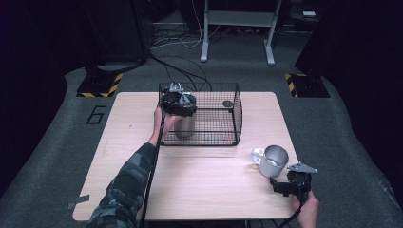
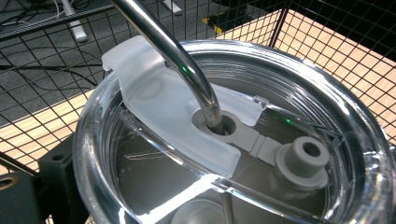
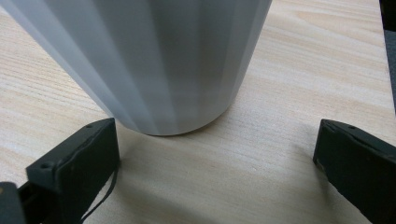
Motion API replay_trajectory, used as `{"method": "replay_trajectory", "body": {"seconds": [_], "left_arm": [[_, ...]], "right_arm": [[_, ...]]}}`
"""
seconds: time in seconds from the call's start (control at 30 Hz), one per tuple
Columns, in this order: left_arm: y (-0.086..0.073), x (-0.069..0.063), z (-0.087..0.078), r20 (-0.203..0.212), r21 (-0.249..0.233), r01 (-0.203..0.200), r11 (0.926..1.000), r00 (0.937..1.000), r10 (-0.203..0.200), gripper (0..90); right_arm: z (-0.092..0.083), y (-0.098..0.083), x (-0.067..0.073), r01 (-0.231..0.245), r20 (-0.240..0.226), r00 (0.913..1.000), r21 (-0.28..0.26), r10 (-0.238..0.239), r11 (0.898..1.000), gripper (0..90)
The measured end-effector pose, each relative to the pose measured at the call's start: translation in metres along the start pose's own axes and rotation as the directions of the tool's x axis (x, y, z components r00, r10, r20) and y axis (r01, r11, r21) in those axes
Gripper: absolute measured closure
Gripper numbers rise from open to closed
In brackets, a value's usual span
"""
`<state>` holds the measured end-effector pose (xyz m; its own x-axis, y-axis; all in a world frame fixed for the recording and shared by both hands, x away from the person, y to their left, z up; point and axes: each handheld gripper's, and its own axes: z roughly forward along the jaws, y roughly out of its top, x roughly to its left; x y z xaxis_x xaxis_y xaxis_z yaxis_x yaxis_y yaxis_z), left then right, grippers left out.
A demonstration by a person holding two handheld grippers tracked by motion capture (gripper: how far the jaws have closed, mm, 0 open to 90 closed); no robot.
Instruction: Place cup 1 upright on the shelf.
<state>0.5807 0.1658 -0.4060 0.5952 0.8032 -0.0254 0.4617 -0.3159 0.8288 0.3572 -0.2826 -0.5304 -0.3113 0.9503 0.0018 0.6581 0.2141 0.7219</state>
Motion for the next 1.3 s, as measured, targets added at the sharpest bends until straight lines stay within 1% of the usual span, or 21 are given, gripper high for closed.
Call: {"method": "replay_trajectory", "body": {"seconds": [0.03, 0.1, 0.2, 0.23, 0.3, 0.33, 0.4, 0.47, 0.5, 0.57, 0.6, 0.63, 0.8, 0.83, 0.87, 0.93, 1.03, 1.07, 1.1, 1.23, 1.3], "left_arm": [[0.000, 0.000, 0.000, 0.001, 0.003, 0.000, 1.0000, 1.0000, 0.000, 3.5], [-0.001, -0.001, -0.001, -0.004, -0.001, 0.015, 0.9999, 0.9999, -0.015, 3.4], [-0.002, -0.001, -0.002, -0.008, 0.004, 0.013, 0.9999, 0.9999, -0.013, 3.4], [-0.003, -0.003, -0.002, -0.012, 0.002, 0.012, 0.9999, 0.9999, -0.012, 3.4], [-0.005, -0.005, -0.004, -0.018, 0.009, -0.005, 0.9999, 0.9998, 0.005, 3.4], [-0.005, -0.007, -0.004, -0.022, 0.005, -0.001, 1.0000, 0.9997, 0.001, 3.4], [-0.005, -0.008, -0.005, -0.029, 0.020, -0.006, 0.9998, 0.9995, 0.007, 3.3], [-0.006, -0.008, -0.006, -0.034, 0.027, -0.002, 0.9996, 0.9994, 0.003, 3.3], [-0.006, -0.008, -0.007, -0.034, 0.030, 0.010, 0.9995, 0.9994, -0.009, 3.2], [-0.007, -0.007, -0.008, -0.034, 0.034, 0.005, 0.9994, 0.9994, -0.004, 3.2], [-0.007, -0.007, -0.008, -0.038, 0.033, 0.020, 0.9993, 0.9991, -0.019, 3.2], [-0.008, -0.006, -0.008, -0.032, 0.033, 0.025, 0.9991, 0.9992, -0.024, 3.1], [-0.008, -0.005, -0.009, -0.033, 0.032, 0.029, 0.9991, 0.9991, -0.028, 3.1], [-0.008, -0.005, -0.009, -0.031, 0.023, 0.039, 0.9990, 0.9988, -0.038, 3.0], [-0.008, -0.004, -0.009, -0.031, 0.024, 0.033, 0.9992, 0.9990, -0.033, 2.9], [-0.008, -0.005, -0.009, -0.028, 0.022, 0.041, 0.9989, 0.9988, -0.040, 2.8], [-0.008, -0.005, -0.009, -0.027, 0.020, 0.039, 0.9990, 0.9989, -0.038, 2.5], [-0.007, -0.005, -0.010, -0.025, 0.023, 0.028, 0.9993, 0.9993, -0.028, 2.4], [-0.007, -0.006, -0.010, -0.025, 0.012, 0.036, 0.9993, 0.9990, -0.036, 2.0], [-0.003, -0.008, -0.012, -0.042, 0.008, 0.022, 0.9997, 0.9989, -0.021, 0.0], [-0.002, -0.008, -0.013, -0.039, 0.007, 0.016, 0.9998, 0.9991, -0.016, 0.0]], "right_arm": [[0.000, 0.000, 0.000, 0.000, 0.000, 1.0000, 0.000, 0.000, 1.000, 0.0], [0.000, 0.000, 0.000, 0.000, 0.000, 1.0000, 0.000, 0.000, 1.000, 0.0], [0.000, 0.000, 0.000, 0.000, 0.001, 1.0000, 0.000, 0.000, 1.000, 0.0], [0.000, 0.000, 0.000, 0.000, 0.001, 1.0000, -0.001, 0.000, 1.000, 0.0], [0.000, 0.000, 0.000, 0.000, 0.001, 1.0000, 0.000, 0.000, 1.000, 0.0], [0.000, 0.000, 0.000, 0.000, 0.001, 1.0000, -0.001, 0.000, 1.000, 0.0], [0.000, 0.000, 0.000, 0.000, 0.001, 1.0000, 0.000, 0.000, 1.000, 0.0], [0.000, 0.000, 0.000, 0.000, 0.001, 1.0000, 0.000, 0.000, 1.000, 0.0], [0.000, 0.000, 0.000, 0.000, 0.001, 1.0000, 0.000, 0.000, 1.000, 0.0], [0.000, 0.000, 0.000, 0.000, 0.001, 1.0000, 0.000, 0.000, 1.000, 0.0], [0.000, 0.000, 0.000, -0.001, 0.001, 1.0000, 0.000, 0.001, 1.000, 0.0], [0.000, 0.000, 0.000, 0.000, 0.001, 1.0000, 0.000, 0.000, 1.000, 0.0], [0.000, 0.000, 0.000, -0.001, 0.001, 1.0000, 0.000, 0.001, 1.000, 0.0], [0.000, 0.000, 0.000, -0.001, 0.001, 1.0000, 0.000, 0.001, 1.000, 0.0], [0.000, 0.000, 0.000, 0.000, 0.001, 1.0000, 0.000, 0.000, 1.000, 0.0], [0.000, 0.000, 0.000, -0.001, 0.001, 1.0000, 0.000, 0.001, 1.000, 0.0], [0.000, 0.000, 0.000, -0.001, 0.001, 1.0000, 0.000, 0.001, 1.000, 0.0], [0.000, 0.000, 0.000, 0.000, 0.001, 1.0000, 0.000, 0.000, 1.000, 0.0], [0.000, 0.000, 0.000, 0.000, 0.001, 1.0000, 0.000, 0.000, 1.000, 0.0], [0.000, 0.000, 0.000, -0.001, 0.001, 1.0000, 0.000, 0.001, 1.000, 0.0], [0.000, 0.000, 0.000, 0.000, 0.001, 1.0000, 0.000, 0.000, 1.000, 0.0]]}}
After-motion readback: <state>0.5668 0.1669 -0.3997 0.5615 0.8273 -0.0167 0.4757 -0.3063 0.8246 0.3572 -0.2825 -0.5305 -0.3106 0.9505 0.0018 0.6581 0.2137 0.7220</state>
